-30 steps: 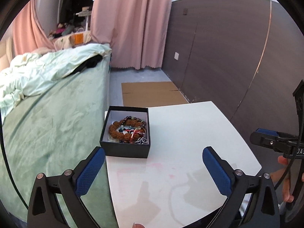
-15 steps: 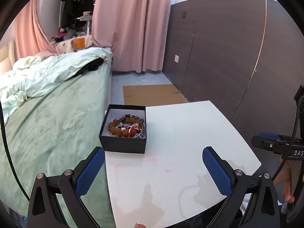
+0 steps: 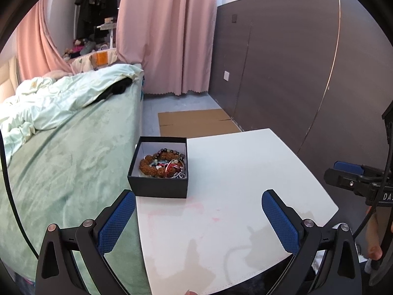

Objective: Organize jewelry

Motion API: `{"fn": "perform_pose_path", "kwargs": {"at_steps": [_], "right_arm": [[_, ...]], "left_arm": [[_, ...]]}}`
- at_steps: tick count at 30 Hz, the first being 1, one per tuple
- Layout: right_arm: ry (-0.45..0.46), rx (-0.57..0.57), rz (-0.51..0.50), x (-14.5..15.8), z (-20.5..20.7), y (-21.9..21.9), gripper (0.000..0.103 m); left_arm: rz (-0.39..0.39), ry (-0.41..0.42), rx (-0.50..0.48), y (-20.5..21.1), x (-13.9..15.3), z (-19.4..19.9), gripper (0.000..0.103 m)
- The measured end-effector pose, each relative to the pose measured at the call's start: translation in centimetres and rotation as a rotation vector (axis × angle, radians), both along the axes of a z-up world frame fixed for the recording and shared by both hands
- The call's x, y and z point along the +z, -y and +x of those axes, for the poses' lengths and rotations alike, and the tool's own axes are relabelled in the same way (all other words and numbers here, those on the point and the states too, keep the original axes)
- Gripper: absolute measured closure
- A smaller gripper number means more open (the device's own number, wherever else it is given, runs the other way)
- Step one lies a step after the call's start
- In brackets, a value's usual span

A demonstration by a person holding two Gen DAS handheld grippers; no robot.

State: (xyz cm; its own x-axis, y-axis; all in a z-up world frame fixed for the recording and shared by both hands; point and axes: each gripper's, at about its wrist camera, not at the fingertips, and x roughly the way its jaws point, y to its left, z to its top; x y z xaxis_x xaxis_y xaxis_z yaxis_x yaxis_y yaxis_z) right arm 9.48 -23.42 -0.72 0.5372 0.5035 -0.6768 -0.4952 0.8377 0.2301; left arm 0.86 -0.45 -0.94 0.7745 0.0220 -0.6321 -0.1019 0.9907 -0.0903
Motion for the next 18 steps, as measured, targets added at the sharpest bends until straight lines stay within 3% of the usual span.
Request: {"fn": "perform_pose_path", "kwargs": {"at_steps": [18], "right_arm": [[-0.001,0.002,-0.024,-0.46,-0.47,-0.74,0.012]], "left_arm": [[0.014,-0.004,0.014,-0.11,0.11,-0.11,0.001]]}}
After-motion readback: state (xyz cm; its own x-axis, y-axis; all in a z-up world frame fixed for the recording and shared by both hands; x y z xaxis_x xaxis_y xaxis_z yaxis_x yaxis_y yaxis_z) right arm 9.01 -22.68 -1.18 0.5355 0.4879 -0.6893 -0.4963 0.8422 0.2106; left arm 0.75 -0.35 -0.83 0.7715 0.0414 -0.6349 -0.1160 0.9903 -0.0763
